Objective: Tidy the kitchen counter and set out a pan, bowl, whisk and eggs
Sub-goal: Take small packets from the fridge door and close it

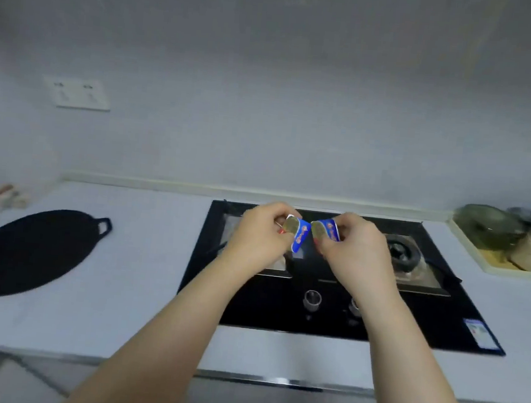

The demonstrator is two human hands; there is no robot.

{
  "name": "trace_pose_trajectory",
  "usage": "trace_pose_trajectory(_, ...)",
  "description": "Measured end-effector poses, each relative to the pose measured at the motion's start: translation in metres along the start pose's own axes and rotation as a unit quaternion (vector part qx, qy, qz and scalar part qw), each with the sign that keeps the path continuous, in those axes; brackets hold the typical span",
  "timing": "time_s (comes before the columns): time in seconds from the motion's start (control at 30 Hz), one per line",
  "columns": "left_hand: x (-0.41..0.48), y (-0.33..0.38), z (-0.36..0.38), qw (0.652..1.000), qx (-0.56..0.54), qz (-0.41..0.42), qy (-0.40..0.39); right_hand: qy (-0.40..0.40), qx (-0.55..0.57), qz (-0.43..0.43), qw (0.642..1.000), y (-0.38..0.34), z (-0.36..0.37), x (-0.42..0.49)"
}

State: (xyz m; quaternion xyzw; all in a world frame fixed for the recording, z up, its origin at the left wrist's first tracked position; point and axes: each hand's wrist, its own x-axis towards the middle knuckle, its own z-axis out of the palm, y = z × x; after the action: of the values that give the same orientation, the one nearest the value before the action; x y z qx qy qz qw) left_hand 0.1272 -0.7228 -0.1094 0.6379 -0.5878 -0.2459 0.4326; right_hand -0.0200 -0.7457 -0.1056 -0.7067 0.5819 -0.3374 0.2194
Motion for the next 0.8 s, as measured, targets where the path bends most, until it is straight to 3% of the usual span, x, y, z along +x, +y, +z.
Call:
trace_pose_trajectory(0.33, -0.052, -0.104, -0.129, 0.977, -0.041, -0.120, 0.171, -0.183, 0.068, -0.079, 0.978, -0.100, 0.144, -0.018)
trace_pose_trajectory(0.63, -0.029, -0.202, -0.196, 0.940, 0.020, -0.231, 0.248, -0.320, 0.108, -0.067, 0.939, -0.151, 0.275, 0.026)
trace_pose_trajectory(0.8, -0.027, -0.246, -0.225, 0.908, 0.001, -0.306, 0.286, -0.365, 0.102, -0.070, 0.923, -0.174, 0.336, 0.040)
